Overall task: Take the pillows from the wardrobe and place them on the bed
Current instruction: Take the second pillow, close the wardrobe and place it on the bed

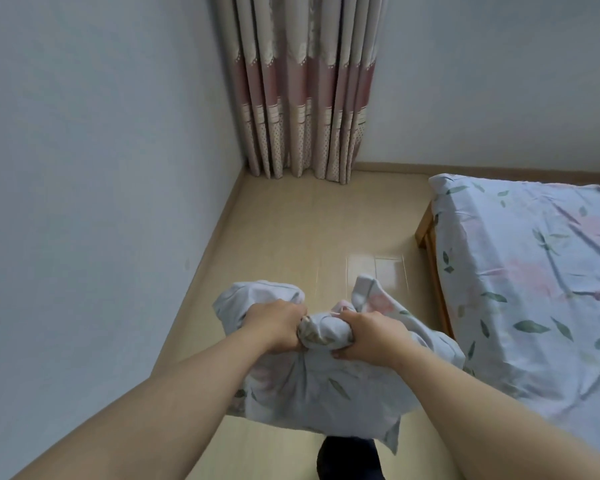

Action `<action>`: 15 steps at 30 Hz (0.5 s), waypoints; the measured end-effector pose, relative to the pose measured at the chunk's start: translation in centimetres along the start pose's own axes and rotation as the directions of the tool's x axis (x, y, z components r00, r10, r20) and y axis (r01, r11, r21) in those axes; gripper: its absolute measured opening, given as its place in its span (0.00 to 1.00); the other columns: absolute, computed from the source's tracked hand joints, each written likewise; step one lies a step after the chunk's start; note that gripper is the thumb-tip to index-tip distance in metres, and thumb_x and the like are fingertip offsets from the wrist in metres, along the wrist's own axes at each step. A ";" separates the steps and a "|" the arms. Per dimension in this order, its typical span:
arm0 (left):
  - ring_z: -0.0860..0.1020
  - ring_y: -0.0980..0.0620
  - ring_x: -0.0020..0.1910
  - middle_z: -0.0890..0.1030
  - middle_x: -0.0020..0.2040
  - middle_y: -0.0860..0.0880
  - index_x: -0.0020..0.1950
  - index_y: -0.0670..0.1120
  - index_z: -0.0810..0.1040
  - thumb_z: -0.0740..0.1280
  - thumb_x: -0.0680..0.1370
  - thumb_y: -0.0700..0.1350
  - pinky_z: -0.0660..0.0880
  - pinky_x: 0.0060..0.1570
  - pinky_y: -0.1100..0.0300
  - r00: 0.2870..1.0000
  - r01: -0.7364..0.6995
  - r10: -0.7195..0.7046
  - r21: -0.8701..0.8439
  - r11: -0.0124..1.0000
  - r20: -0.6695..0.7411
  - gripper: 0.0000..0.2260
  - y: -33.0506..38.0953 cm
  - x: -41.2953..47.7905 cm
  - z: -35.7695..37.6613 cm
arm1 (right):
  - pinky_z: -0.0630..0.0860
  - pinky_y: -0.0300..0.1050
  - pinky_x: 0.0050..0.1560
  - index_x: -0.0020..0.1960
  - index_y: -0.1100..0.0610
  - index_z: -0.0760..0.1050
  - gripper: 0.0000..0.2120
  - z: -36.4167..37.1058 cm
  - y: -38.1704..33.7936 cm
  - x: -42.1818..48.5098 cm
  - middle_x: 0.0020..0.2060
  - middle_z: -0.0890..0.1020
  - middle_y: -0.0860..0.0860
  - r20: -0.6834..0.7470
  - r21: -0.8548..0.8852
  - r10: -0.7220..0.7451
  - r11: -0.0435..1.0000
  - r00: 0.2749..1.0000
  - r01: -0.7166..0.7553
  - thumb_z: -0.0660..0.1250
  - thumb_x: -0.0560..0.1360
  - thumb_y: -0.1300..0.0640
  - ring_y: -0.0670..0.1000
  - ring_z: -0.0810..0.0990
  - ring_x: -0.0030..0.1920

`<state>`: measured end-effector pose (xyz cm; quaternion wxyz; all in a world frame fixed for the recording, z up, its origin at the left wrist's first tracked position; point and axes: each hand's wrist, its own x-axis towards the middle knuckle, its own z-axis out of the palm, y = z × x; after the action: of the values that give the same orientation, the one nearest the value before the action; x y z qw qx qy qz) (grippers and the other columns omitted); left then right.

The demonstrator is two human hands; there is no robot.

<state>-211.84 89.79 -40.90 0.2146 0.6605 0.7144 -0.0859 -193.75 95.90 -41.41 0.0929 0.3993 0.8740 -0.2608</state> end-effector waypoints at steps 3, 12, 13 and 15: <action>0.78 0.43 0.51 0.80 0.53 0.47 0.57 0.51 0.69 0.67 0.68 0.58 0.71 0.41 0.55 1.000 0.007 -0.007 -0.010 1.000 0.010 0.21 0.6 6.8 -2.5 | 0.71 0.44 0.45 0.64 0.46 0.67 0.26 -3.4 3.8 4.2 0.56 0.76 0.46 -0.004 0.048 0.002 0.999 1.000 -0.002 0.69 0.68 0.44 0.52 0.76 0.56; 0.78 0.42 0.52 0.80 0.54 0.47 0.60 0.51 0.67 0.66 0.69 0.58 0.72 0.43 0.54 1.000 0.007 -0.007 -0.009 1.000 -0.009 0.23 4.5 22.7 -10.4 | 0.72 0.47 0.46 0.63 0.48 0.65 0.28 -14.3 14.4 14.7 0.54 0.79 0.50 0.004 0.016 0.040 0.999 0.999 -0.040 0.70 0.67 0.43 0.53 0.76 0.54; 0.78 0.42 0.52 0.80 0.54 0.47 0.60 0.51 0.67 0.66 0.69 0.58 0.73 0.42 0.54 1.000 0.005 -0.005 -0.015 1.000 -0.011 0.23 4.7 24.5 -11.3 | 0.73 0.47 0.46 0.62 0.49 0.65 0.27 -15.5 15.4 16.0 0.53 0.79 0.50 0.000 0.006 0.041 0.999 0.999 -0.041 0.70 0.67 0.43 0.54 0.76 0.54; 0.78 0.43 0.50 0.80 0.52 0.47 0.57 0.51 0.68 0.65 0.69 0.58 0.73 0.42 0.53 1.000 -0.003 0.003 -0.011 1.000 -0.015 0.21 4.8 27.0 -12.5 | 0.74 0.49 0.46 0.60 0.50 0.66 0.26 -17.1 16.6 17.7 0.51 0.80 0.51 -0.015 -0.022 0.041 0.999 0.999 -0.041 0.70 0.68 0.43 0.55 0.77 0.53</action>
<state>-210.51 119.86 -40.30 0.2130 0.6609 0.7155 -0.0769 -192.32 125.56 -39.85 0.0964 0.4179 0.8691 -0.2463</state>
